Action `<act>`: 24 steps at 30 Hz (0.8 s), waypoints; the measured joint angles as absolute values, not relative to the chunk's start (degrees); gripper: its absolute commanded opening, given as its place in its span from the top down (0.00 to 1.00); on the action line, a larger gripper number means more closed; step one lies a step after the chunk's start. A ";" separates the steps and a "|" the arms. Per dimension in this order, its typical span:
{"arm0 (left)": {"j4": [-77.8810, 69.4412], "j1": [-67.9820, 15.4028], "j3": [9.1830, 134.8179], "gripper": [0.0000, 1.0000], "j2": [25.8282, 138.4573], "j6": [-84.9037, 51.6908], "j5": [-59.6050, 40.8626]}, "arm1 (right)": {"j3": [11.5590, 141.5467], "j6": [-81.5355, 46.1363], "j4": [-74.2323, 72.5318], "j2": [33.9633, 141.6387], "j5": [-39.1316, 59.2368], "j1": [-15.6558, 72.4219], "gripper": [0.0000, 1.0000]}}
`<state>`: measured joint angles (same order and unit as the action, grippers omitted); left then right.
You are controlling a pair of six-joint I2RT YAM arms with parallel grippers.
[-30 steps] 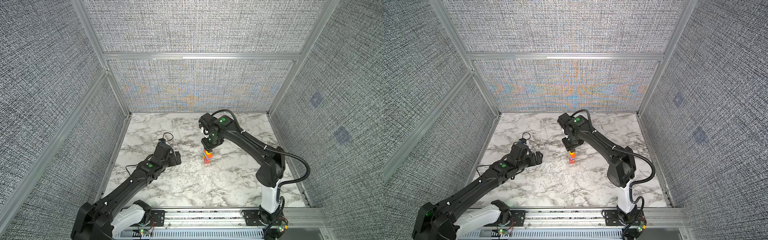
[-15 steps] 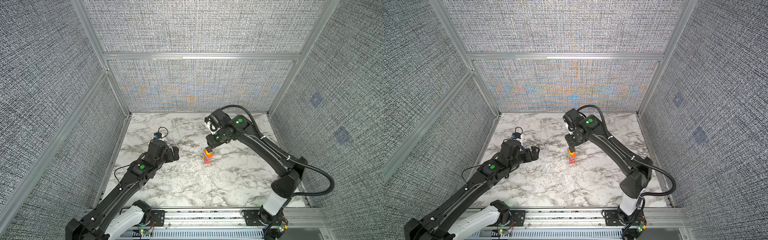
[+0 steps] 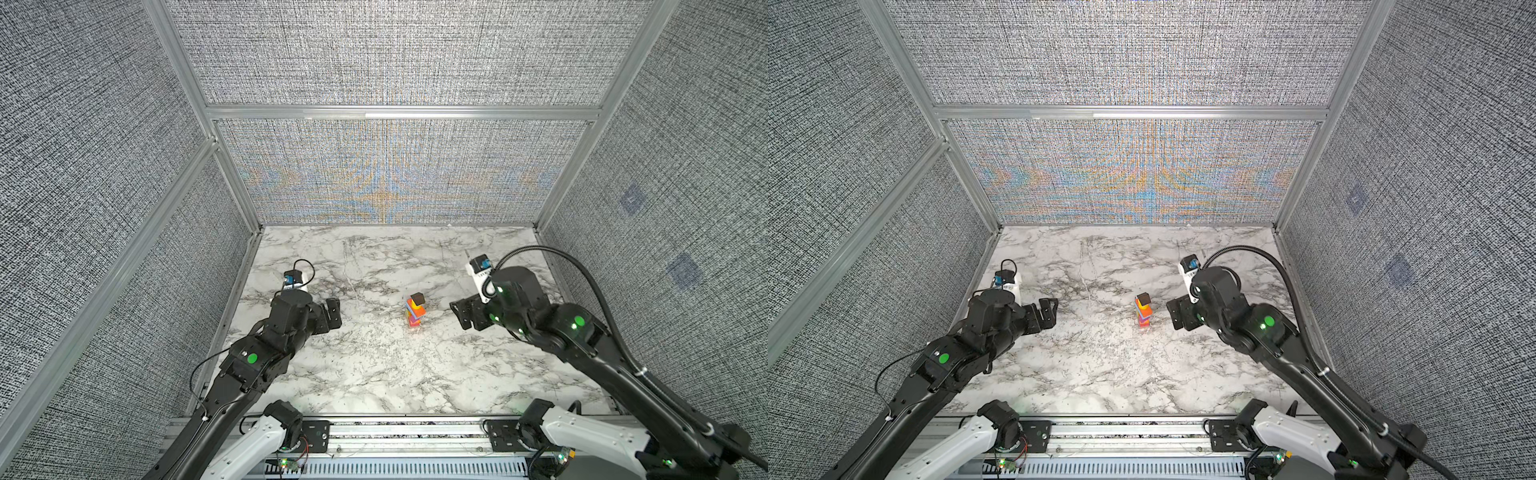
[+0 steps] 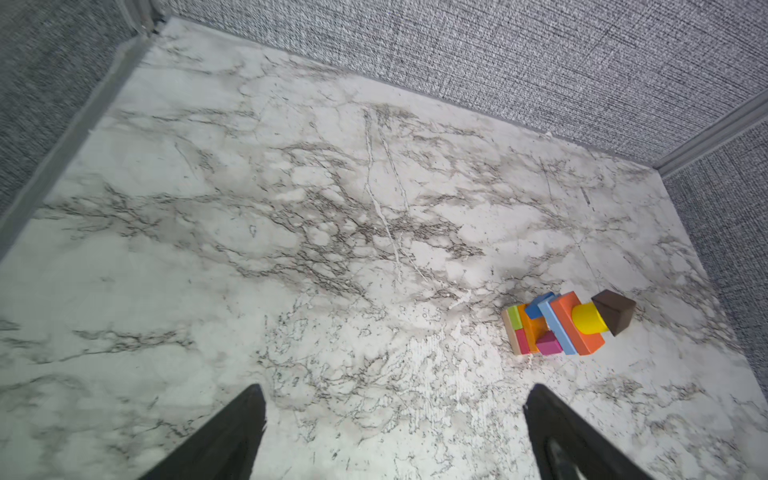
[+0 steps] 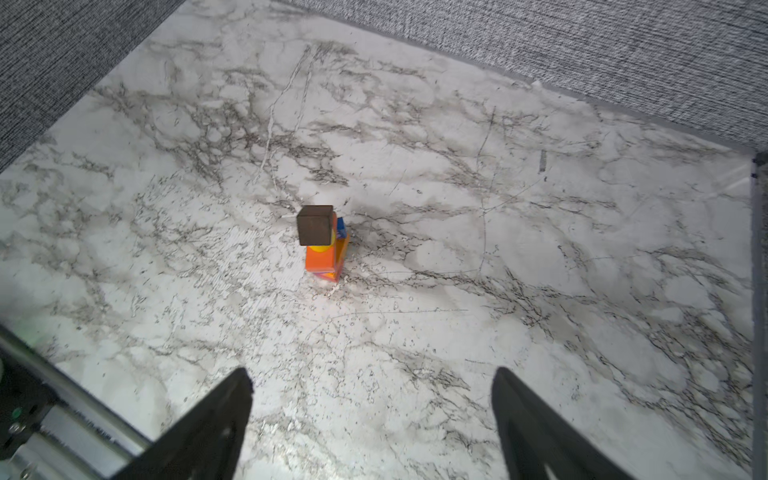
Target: Build the wood block tower
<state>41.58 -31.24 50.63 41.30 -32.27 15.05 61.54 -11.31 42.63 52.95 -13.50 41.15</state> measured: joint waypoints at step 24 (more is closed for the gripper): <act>17.23 -23.22 42.26 0.01 67.24 -30.22 25.63 | 22.09 -0.78 -8.67 53.82 -37.50 35.16 0.01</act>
<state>17.23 -23.22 42.26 67.24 -30.22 25.63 22.09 -0.78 -8.67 53.82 -37.50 35.16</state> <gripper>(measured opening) 0.988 0.992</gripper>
